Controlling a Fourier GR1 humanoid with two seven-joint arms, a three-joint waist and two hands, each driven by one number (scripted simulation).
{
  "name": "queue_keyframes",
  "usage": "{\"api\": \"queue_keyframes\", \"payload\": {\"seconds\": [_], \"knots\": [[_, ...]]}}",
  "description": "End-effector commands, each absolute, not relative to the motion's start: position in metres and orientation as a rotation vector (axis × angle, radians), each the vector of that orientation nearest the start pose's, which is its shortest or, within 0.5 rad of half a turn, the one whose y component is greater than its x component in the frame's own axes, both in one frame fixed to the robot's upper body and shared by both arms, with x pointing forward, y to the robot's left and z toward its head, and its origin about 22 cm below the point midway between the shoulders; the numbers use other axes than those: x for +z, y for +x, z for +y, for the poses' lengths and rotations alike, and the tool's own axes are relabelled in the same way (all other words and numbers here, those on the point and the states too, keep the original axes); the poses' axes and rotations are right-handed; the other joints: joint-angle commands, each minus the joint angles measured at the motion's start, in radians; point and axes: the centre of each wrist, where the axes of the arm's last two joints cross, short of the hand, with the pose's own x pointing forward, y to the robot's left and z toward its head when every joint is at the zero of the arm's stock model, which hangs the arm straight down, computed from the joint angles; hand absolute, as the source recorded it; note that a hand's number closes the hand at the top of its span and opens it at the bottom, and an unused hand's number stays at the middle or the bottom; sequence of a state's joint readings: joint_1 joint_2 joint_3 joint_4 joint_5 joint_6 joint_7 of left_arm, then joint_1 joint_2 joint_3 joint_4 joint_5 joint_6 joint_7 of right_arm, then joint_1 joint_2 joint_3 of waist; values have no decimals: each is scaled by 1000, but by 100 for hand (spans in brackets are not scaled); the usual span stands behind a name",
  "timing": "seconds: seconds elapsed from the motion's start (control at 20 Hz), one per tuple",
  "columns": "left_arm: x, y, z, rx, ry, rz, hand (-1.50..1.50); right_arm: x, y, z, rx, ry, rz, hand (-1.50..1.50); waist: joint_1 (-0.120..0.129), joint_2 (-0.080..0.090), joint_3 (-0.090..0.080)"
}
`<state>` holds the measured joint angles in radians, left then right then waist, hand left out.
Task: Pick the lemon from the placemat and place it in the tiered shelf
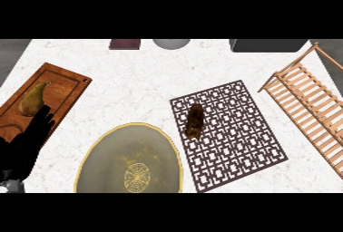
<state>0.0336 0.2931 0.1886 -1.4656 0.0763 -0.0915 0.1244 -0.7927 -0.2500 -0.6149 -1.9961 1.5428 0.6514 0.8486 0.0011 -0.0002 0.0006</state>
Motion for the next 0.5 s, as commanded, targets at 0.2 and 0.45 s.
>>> {"api": "queue_keyframes", "payload": {"seconds": [0.2,0.45], "knots": [[-3,221,347,-26,243,-1343,0,289,258,-349,-98,-1654,-668,-150,2,-1,-1],[-3,225,366,-41,255,-1349,0,272,269,-343,-172,-1640,-787,-150,4,1,-1]]}}
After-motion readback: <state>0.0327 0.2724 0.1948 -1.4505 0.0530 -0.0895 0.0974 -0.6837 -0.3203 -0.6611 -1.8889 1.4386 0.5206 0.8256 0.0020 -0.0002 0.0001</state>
